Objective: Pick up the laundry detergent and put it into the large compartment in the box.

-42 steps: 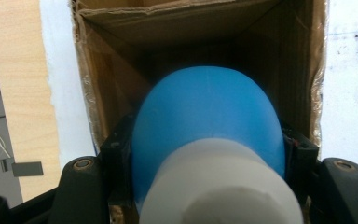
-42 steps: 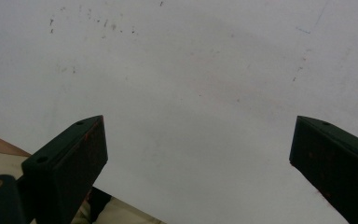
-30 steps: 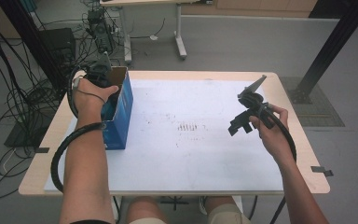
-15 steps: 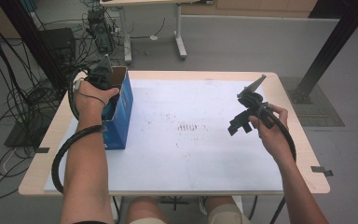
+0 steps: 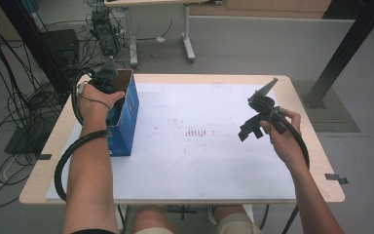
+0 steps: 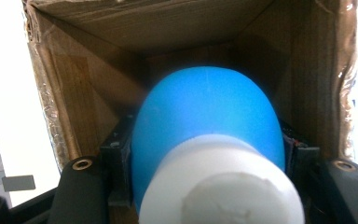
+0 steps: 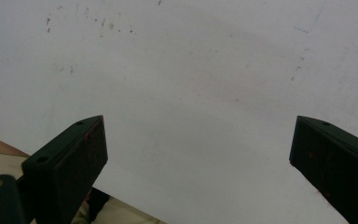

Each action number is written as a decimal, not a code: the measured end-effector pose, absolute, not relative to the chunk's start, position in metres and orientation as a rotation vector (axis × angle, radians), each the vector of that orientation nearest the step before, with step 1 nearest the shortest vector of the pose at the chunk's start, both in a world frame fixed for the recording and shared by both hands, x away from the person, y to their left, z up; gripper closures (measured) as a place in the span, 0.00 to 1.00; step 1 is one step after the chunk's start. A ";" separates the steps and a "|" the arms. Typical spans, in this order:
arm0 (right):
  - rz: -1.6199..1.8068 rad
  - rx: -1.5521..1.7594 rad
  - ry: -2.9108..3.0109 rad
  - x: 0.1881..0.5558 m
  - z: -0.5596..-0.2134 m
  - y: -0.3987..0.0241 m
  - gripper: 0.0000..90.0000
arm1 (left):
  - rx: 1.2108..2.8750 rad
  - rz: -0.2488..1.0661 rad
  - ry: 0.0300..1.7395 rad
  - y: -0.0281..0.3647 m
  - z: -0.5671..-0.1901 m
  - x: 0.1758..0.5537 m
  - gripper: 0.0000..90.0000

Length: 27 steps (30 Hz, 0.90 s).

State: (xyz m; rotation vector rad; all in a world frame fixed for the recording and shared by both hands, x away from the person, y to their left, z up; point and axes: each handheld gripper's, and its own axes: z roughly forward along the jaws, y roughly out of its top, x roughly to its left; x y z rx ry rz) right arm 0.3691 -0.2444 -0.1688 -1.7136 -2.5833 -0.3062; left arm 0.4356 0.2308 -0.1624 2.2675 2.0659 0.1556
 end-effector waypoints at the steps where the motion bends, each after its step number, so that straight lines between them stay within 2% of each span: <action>1: -0.305 -1.713 -2.585 0.369 -0.169 -0.244 0.05 | 2.264 0.157 2.069 0.230 -0.163 0.436 0.42; 27: -0.311 -1.728 -2.583 0.368 -0.167 -0.248 0.05 | 2.269 0.151 2.072 0.230 -0.163 0.438 0.42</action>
